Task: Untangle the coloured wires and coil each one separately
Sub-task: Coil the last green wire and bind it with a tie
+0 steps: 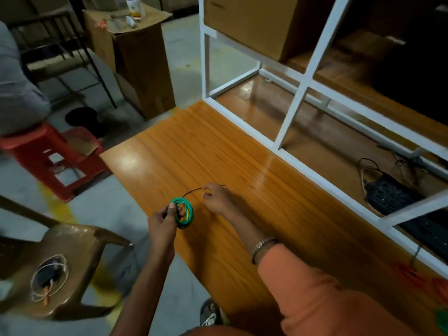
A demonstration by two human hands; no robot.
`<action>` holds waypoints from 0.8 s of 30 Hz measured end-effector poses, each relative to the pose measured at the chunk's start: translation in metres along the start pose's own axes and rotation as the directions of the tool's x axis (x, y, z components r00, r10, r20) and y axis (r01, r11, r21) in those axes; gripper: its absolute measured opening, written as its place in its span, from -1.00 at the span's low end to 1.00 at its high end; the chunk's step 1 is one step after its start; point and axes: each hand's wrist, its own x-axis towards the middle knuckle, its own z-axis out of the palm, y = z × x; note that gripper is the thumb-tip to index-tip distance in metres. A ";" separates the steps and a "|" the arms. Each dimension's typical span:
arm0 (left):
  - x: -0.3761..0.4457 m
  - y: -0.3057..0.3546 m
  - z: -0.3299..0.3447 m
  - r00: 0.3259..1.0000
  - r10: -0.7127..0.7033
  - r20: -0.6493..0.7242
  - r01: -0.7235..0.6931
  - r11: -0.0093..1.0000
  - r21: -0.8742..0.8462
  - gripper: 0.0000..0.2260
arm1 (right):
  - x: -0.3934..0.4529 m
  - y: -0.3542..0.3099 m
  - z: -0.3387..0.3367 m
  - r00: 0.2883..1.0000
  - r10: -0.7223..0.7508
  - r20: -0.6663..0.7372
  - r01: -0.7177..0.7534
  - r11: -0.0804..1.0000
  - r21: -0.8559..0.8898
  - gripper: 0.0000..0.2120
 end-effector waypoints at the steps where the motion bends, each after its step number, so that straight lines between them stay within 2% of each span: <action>1: 0.006 -0.001 -0.007 1.000 0.001 -0.012 -0.001 1.000 -0.001 -0.74 | 0.008 -0.006 0.006 1.000 0.009 0.029 -0.008 0.999 -0.036 -0.59; 4: 0.023 -0.006 -0.023 0.999 -0.019 -0.046 0.019 1.000 -0.018 -0.73 | 0.029 -0.016 0.024 0.998 0.005 0.061 0.001 0.995 -0.099 -0.52; 10: 0.040 -0.017 -0.029 0.993 -0.110 -0.035 0.109 0.994 -0.030 -0.73 | 0.044 -0.001 0.044 0.994 -0.050 -0.097 0.033 0.985 -0.168 -0.83; 15: 0.043 -0.017 -0.014 0.987 -0.153 0.037 0.154 0.988 -0.026 -0.72 | 0.022 0.022 0.021 0.978 -0.094 -0.186 0.013 0.919 -0.395 -0.95; 18: 0.046 -0.021 -0.005 0.982 -0.162 0.097 0.164 0.986 -0.015 -0.72 | 0.006 0.040 0.001 0.980 -0.062 -0.189 -0.034 0.884 -0.467 -0.91; 24: 0.047 -0.027 0.027 0.959 -0.160 0.234 0.149 0.987 0.062 -0.69 | -0.015 0.057 -0.032 0.974 0.086 -0.209 -0.181 0.848 -0.499 -0.87</action>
